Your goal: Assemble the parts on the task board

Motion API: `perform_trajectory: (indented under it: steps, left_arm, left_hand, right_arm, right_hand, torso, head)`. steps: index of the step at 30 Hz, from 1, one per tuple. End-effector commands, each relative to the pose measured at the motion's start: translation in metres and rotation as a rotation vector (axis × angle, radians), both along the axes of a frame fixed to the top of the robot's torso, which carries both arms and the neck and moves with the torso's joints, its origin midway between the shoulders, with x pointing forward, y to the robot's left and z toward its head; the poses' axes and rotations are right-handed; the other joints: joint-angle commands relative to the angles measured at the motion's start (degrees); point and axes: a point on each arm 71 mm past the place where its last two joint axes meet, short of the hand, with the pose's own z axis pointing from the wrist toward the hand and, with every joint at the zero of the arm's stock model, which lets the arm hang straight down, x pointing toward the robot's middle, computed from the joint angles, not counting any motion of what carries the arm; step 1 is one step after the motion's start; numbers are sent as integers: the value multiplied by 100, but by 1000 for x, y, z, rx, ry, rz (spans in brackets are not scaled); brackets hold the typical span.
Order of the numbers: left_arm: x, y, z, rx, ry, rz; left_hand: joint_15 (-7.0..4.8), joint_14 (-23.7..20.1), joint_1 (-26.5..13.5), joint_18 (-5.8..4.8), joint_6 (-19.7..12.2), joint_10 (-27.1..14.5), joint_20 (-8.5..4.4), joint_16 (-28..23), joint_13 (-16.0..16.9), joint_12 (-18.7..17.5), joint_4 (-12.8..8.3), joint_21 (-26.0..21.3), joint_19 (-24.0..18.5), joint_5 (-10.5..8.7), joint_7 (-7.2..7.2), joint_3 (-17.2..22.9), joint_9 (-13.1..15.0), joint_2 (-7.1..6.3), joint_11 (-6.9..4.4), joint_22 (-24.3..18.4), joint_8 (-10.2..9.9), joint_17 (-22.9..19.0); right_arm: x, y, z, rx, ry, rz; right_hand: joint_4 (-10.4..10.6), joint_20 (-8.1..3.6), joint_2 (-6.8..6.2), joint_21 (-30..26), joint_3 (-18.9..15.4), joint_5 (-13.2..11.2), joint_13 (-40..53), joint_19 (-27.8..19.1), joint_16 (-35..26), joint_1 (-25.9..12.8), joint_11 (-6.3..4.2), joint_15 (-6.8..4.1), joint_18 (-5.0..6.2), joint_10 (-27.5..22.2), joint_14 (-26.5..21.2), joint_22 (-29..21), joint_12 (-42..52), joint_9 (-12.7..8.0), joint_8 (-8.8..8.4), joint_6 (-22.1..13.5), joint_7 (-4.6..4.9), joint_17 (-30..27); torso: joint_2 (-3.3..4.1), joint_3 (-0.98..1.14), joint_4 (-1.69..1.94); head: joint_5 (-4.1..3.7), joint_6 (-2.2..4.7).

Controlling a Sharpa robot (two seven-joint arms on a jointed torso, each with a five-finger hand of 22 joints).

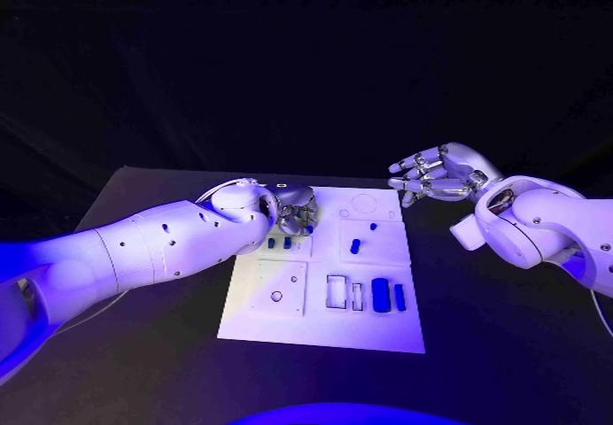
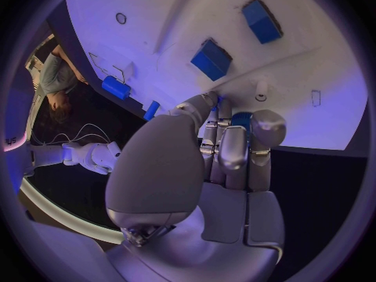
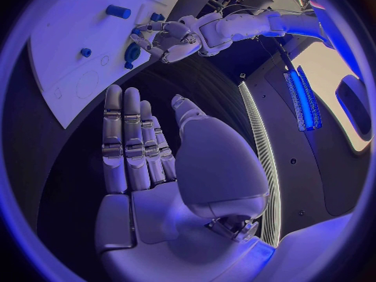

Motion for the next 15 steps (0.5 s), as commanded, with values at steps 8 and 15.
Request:
perform_trajectory:
  steps: [8,15]
  left_arm:
    - [-3,6,5,-84,2,16]
    - [-4,15,16,-120,-7,42]
  left_hand:
    - [-1,49,-147,-75,77,106,-50,77,-7,-99,51,71,26,-37,3,-41,1,-23,-1,60,-40,52]
    - [2,64,-214,-80,95,152,-57,97,-3,-147,65,97,41,-37,15,-74,-8,-51,3,92,-65,61]
  right_arm:
    - [0,0,0,-2,-4,12]
    - [0,-1,0,-3,-5,8]
  right_hand:
    - [-17,17,63,-21,-33,32,-6,14,-21,-10,9,30,78,-46,26,-9,33,-8,6,2,18,5]
    - [-17,17,68,-24,-35,34,-8,18,-24,-10,8,29,78,-46,29,-17,37,-7,12,12,17,6]
  torso:
    - [-6,-3,2]
    - [-9,0,13]
  head:
    - [-18,47]
    - [-20,76]
